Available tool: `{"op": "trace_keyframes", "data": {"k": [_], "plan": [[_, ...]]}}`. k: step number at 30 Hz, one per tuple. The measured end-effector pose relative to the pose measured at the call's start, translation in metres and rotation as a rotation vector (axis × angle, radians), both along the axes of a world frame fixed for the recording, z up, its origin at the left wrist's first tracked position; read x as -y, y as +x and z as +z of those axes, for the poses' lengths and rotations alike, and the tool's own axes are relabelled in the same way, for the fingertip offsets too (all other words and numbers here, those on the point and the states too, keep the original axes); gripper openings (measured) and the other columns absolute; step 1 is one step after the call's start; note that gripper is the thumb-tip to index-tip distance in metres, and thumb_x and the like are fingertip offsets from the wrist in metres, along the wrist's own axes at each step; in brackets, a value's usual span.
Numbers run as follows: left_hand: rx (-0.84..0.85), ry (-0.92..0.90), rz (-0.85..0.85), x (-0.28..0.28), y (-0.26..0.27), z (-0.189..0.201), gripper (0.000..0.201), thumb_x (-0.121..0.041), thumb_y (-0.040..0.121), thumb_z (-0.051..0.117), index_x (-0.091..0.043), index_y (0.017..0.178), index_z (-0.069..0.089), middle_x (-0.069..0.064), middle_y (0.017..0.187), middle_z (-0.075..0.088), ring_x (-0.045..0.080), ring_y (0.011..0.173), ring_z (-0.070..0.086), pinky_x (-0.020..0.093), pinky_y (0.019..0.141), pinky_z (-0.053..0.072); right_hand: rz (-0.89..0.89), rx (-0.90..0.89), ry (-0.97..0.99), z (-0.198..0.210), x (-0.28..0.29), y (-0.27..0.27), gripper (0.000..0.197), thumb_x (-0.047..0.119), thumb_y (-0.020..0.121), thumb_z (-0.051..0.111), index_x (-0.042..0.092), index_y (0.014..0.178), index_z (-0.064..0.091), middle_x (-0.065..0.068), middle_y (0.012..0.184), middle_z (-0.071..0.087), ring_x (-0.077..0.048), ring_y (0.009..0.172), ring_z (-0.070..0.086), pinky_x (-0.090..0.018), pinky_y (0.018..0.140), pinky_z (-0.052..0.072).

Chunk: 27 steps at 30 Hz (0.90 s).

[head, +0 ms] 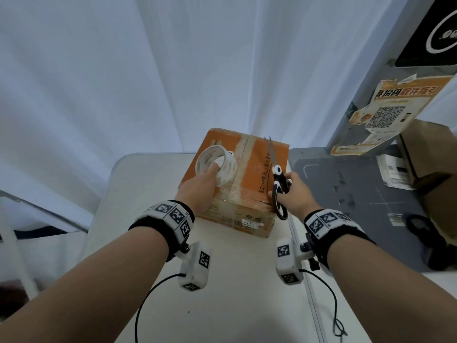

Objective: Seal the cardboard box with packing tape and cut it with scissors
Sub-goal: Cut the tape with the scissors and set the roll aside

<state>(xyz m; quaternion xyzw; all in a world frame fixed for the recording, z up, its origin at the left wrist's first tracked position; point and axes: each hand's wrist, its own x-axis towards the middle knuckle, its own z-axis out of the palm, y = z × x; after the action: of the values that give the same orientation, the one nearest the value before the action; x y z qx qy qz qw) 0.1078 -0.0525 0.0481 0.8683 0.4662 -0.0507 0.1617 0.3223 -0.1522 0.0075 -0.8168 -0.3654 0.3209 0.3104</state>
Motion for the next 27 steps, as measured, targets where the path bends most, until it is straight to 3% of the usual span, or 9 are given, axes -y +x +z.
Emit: {"op": "trace_keyframes", "data": {"k": [2,6,10,12,14,16,19,23,27], "plan": [[-0.005,0.097,-0.037,-0.007,-0.007,-0.003,0.042,0.001,0.091,0.035,-0.011,0.132,0.033,0.014,0.129,0.052,0.038,0.087,0.064,0.049,0.069,0.055,-0.001,-0.028,0.03,-0.005,-0.005,-0.013,0.054,0.026,0.078,0.073,0.017,0.123,0.044,-0.005,0.111,0.063,-0.021,0.099,0.059,-0.034,0.085,0.049],[-0.053,0.155,-0.002,-0.024,-0.028,-0.004,0.041,-0.004,0.093,0.037,-0.015,0.132,0.029,0.016,0.117,0.06,0.041,0.082,0.066,0.047,0.064,0.053,0.057,-0.129,0.045,-0.009,-0.025,-0.033,0.06,0.029,0.075,0.076,0.018,0.124,0.044,-0.005,0.111,0.063,-0.022,0.101,0.06,-0.035,0.089,0.05],[-0.078,0.214,-0.022,-0.025,-0.032,0.006,0.034,-0.006,0.096,0.033,-0.014,0.129,0.032,0.013,0.115,0.062,0.038,0.085,0.065,0.041,0.067,0.045,0.018,-0.223,0.103,-0.008,-0.033,-0.033,0.054,0.031,0.074,0.078,0.019,0.116,0.047,-0.005,0.103,0.066,-0.017,0.088,0.063,-0.025,0.066,0.05],[0.012,0.252,-0.076,-0.022,-0.024,0.01,0.033,-0.008,0.097,0.038,-0.012,0.129,0.038,0.011,0.119,0.06,0.032,0.089,0.064,0.037,0.068,0.045,-0.092,-0.119,0.128,-0.005,-0.029,-0.023,0.053,0.036,0.075,0.075,0.018,0.116,0.046,-0.005,0.1,0.066,-0.019,0.086,0.064,-0.033,0.07,0.055],[0.166,0.253,-0.198,-0.015,-0.009,0.011,0.036,-0.01,0.095,0.045,-0.012,0.131,0.044,0.009,0.127,0.056,0.028,0.1,0.062,0.035,0.082,0.051,-0.145,0.078,0.013,-0.005,-0.02,-0.008,0.056,0.04,0.076,0.073,0.015,0.116,0.043,-0.006,0.094,0.064,-0.025,0.084,0.064,-0.039,0.073,0.055],[0.232,0.261,-0.36,-0.003,0.013,0.01,0.033,-0.009,0.093,0.05,-0.014,0.125,0.053,0.007,0.124,0.056,0.025,0.103,0.058,0.037,0.089,0.051,-0.135,0.223,-0.14,-0.007,-0.009,0.004,0.049,0.031,0.079,0.07,0.007,0.111,0.041,-0.013,0.096,0.062,-0.031,0.085,0.061,-0.037,0.069,0.05],[0.226,0.241,-0.534,0.021,0.052,0.003,0.021,-0.011,0.093,0.051,-0.012,0.112,0.061,0.005,0.107,0.057,0.024,0.095,0.054,0.038,0.083,0.049,-0.039,0.323,-0.339,-0.015,0.012,0.016,0.035,0.025,0.08,0.066,0.003,0.098,0.045,-0.02,0.101,0.064,-0.033,0.082,0.057,-0.032,0.064,0.042],[0.011,0.149,-0.56,0.045,0.092,-0.017,0.021,-0.007,0.095,0.042,-0.01,0.109,0.057,0.008,0.107,0.054,0.028,0.098,0.054,0.037,0.074,0.044,-0.01,0.259,-0.447,-0.035,0.036,0.022,0.031,0.021,0.083,0.06,-0.001,0.102,0.052,-0.022,0.106,0.064,-0.036,0.093,0.063,-0.035,0.072,0.052],[-0.219,0.154,-0.585,0.055,0.114,-0.045,0.031,0.0,0.094,0.036,-0.006,0.116,0.057,0.011,0.118,0.055,0.032,0.105,0.058,0.036,0.072,0.043,0.0,0.227,-0.472,-0.055,0.058,0.024,0.037,0.025,0.086,0.056,-0.002,0.109,0.049,-0.021,0.109,0.062,-0.036,0.094,0.061,-0.031,0.068,0.045]]}}
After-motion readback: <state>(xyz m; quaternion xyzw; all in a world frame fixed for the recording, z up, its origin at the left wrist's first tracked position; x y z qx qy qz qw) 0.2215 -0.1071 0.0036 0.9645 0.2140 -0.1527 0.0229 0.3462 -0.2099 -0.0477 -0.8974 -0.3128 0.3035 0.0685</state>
